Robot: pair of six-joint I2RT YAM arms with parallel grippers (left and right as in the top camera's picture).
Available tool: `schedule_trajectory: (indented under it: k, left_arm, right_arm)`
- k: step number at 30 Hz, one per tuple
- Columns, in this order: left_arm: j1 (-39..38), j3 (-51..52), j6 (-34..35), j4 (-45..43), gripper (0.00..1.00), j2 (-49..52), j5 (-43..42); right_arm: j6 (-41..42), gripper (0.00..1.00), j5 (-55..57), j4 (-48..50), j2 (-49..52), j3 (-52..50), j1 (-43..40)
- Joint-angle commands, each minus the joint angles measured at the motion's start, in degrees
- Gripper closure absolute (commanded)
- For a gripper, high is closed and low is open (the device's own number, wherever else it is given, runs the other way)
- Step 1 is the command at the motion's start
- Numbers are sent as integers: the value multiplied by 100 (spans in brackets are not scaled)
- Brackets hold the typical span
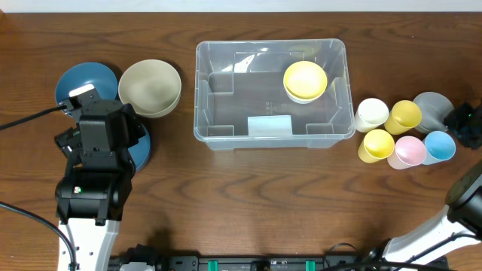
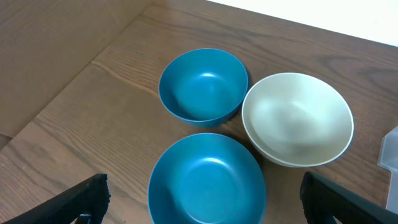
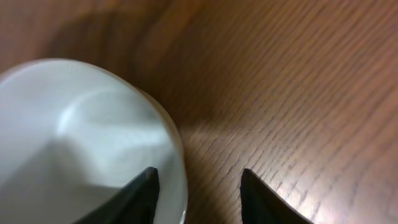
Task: Pack container
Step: 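Move the right gripper to the grey bowl and grasp it, then stack the grey bowl onto the yellow bowl in the bin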
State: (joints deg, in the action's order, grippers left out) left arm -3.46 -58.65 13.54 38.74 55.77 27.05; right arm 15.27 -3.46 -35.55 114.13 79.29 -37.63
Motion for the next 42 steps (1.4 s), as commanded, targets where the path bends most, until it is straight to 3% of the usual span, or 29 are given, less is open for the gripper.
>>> schedule_trajectory:
  k: [1,6,13,22,29,34,42]
  left_arm:
    - [28,-125,52,0,2,7,107]
    - [28,-125,52,0,2,7,107]
    - [28,-125,52,0,2,7,107]
    - [28,-125,52,0,2,7,107]
    - [28,-127,52,0,2,7,107]
    - [28,-125,52,0,2,7,107]
    - [28,-125,52,0,2,7,107]
  right_arm:
    - [-28,67,66,48,140,-44,52]
    - [-28,71,90,133,236,-44,52]
    - [-24,99,219,306,328,-44,52]
    - [15,99,323,365,317,317,42]
    - [11,99,90,-1043,297,2347,111]
    - [-66,99,-734,-1934,236,3919,286]
    - [-315,99,-1659,-3058,201,5141,1530]
